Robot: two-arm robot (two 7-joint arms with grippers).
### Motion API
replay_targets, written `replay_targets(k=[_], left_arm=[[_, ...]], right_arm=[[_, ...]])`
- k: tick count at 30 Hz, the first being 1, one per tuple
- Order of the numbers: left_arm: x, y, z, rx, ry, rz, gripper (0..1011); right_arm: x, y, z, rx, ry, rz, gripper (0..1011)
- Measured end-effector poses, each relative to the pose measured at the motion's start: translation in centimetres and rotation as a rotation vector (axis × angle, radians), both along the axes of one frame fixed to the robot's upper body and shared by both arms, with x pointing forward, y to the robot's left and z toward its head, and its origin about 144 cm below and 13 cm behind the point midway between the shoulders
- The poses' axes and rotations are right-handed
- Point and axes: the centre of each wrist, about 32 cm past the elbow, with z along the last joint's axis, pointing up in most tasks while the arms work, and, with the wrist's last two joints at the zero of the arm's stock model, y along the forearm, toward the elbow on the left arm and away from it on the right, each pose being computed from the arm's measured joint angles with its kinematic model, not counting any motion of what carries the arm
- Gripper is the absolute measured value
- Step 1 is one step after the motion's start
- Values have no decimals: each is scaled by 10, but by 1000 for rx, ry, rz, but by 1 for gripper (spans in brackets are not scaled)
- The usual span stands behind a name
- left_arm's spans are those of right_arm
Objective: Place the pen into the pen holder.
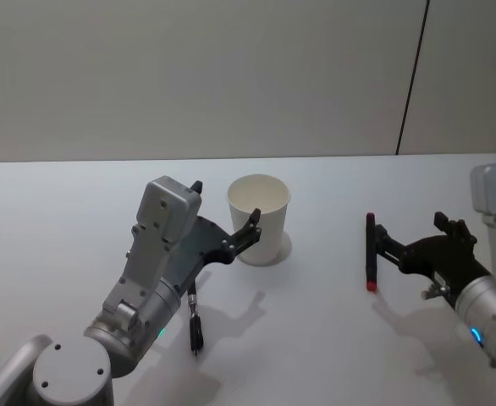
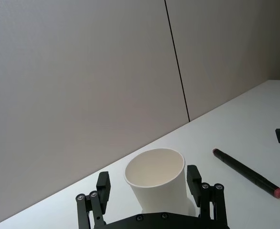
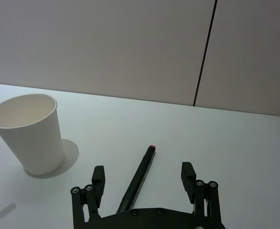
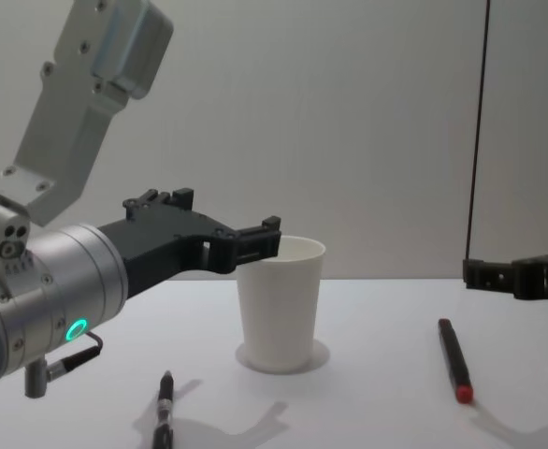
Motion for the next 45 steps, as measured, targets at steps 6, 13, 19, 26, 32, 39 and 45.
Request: replay_targets(k=[6,13,19,26,32,39,45], left_arm=[[0,0,0,0,0,0,1001],[0,0,0,0,0,0,1001],[0,0,0,0,0,0,1001],[0,0,0,0,0,0,1001],[0,0,0,0,0,0,1001],[0,0,0,0,0,0,1001],[0,0,0,0,0,0,1000]], right_arm=[[8,4,5,-4,34,-19,1001],[18,9,9,-8,81,-46,1001],[28,13,12,-10,125,-67,1001],[37,17,15,-7,171,-87,1001],[39,18,15,-5,182,-90,1001],[40,20,16,-7,179,-92,1001],[43,24,20,-12,199,-101,1001]])
